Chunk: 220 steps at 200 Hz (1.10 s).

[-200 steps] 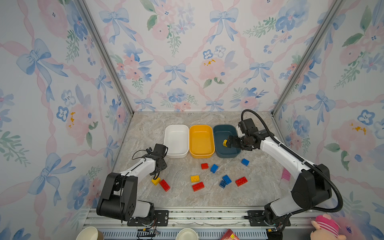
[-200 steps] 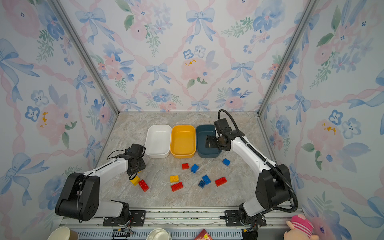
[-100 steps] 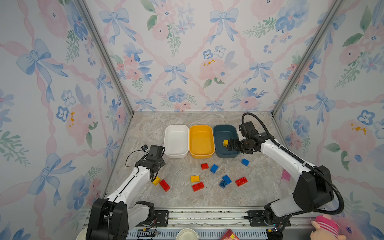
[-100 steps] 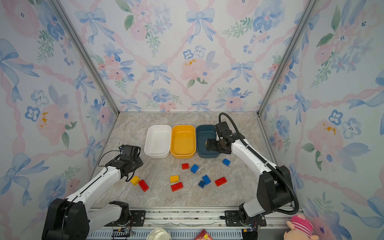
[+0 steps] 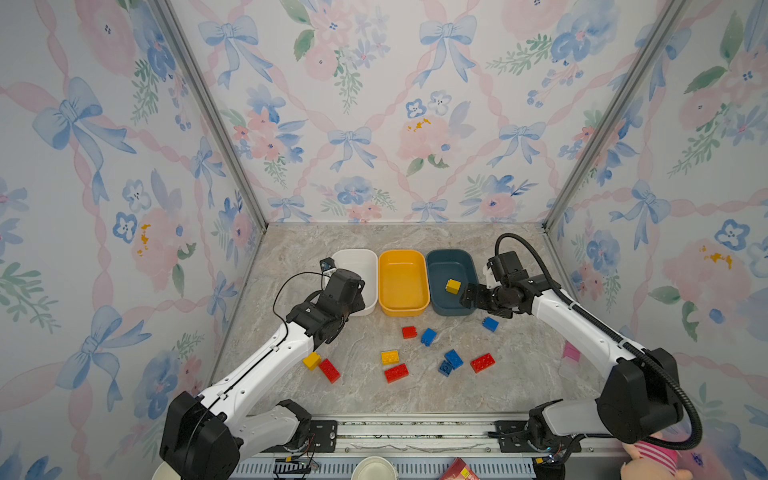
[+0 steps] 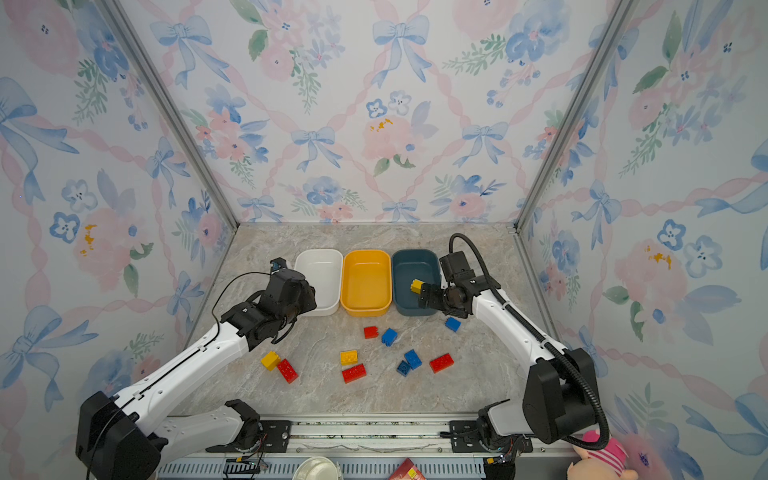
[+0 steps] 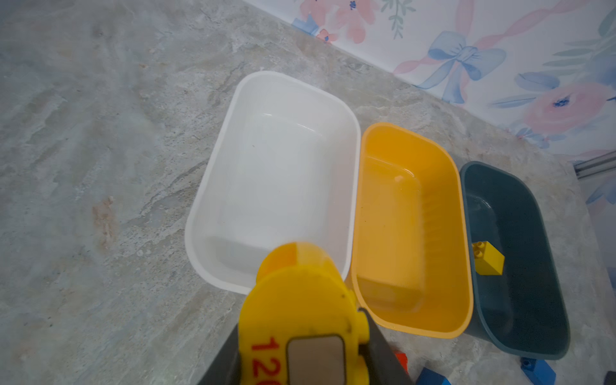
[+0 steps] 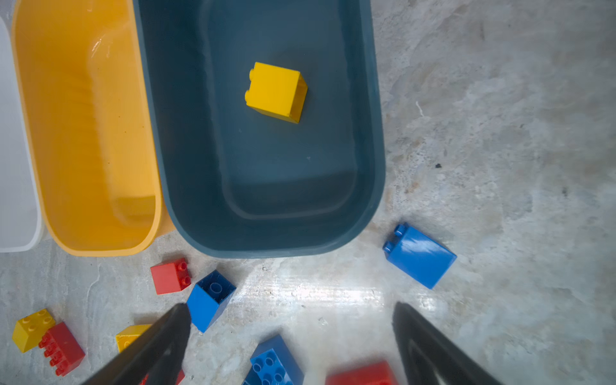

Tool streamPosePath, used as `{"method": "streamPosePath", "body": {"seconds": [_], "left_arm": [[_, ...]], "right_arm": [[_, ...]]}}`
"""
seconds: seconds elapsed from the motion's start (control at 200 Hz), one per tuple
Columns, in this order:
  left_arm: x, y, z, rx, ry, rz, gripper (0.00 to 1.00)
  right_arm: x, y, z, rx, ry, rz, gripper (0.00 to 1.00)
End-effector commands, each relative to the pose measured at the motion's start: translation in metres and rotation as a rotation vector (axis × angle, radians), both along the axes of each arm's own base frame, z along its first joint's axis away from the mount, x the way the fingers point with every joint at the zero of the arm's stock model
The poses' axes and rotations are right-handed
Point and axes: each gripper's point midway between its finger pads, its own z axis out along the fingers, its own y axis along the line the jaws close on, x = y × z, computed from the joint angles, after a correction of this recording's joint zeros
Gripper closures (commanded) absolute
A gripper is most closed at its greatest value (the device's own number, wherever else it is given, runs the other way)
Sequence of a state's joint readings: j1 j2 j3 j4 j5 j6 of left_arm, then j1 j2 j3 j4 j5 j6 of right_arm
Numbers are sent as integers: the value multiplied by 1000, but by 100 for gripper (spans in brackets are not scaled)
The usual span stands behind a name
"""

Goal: Sort the legos into containers by color
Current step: 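Release 120 brick into teal bin with left gripper while right approaches blue brick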

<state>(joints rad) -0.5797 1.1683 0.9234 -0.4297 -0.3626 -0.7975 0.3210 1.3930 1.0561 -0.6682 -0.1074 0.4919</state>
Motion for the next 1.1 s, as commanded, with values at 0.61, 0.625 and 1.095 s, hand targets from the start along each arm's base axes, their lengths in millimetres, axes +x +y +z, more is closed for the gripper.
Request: {"method": "streamPosePath", "body": {"seconds": [0.61,0.625,1.095], "left_arm": [[54,-235,-9,-112,-39,-481,77],[55,-239,-10,-113,-39,-487,77],[68,-286,-69,-102,55,-565,74]], "right_arm": [[-22,-24,7,72,-19,-90,3],[-22,-25,7,72,-20,-90,3],[-30,-38,5,64,-13,-122,3]]}}
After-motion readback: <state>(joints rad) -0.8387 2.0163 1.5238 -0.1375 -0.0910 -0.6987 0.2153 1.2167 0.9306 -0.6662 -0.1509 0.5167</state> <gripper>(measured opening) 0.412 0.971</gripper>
